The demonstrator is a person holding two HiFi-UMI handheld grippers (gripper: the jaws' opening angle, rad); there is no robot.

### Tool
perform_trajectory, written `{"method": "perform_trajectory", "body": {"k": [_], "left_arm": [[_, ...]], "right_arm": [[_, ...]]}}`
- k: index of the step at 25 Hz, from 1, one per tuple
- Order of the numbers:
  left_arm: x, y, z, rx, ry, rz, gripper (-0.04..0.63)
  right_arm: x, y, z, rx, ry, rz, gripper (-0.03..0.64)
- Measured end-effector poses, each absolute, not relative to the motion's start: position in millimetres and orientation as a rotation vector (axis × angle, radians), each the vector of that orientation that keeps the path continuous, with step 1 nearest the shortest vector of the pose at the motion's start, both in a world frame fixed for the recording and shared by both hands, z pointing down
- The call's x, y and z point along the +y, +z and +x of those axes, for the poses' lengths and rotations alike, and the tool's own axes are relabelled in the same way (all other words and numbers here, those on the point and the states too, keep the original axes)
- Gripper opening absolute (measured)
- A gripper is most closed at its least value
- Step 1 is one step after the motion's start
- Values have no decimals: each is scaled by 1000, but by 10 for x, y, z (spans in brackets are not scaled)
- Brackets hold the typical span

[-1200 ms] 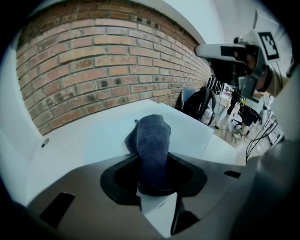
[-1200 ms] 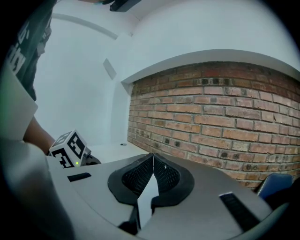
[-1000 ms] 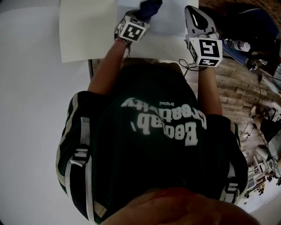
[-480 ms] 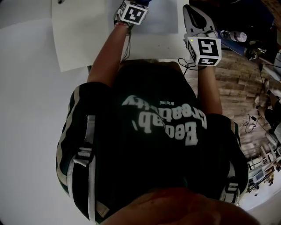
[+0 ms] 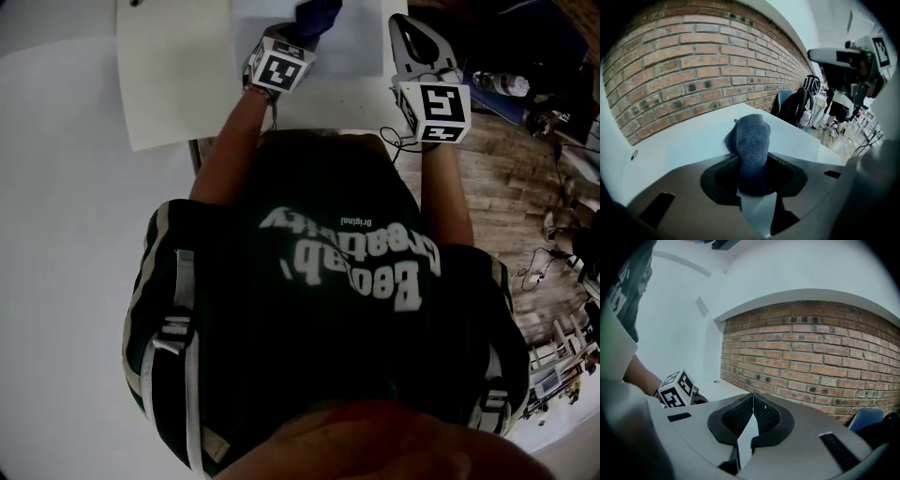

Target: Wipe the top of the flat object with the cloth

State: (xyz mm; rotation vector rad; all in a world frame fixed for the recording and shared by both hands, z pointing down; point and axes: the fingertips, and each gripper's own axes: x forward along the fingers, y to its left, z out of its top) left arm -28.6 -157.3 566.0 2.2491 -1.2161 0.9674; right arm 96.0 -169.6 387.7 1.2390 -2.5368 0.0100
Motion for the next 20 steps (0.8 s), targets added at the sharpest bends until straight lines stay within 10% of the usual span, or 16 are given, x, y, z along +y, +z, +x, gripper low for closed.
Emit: {"method": "perform_trajectory", "body": {"k": [20], "left_arm": [[-1311, 5684, -212, -1132, 1007, 2299, 152]], "right_arm": [[-1855, 3917, 919, -2541, 6, 1219, -5]]}}
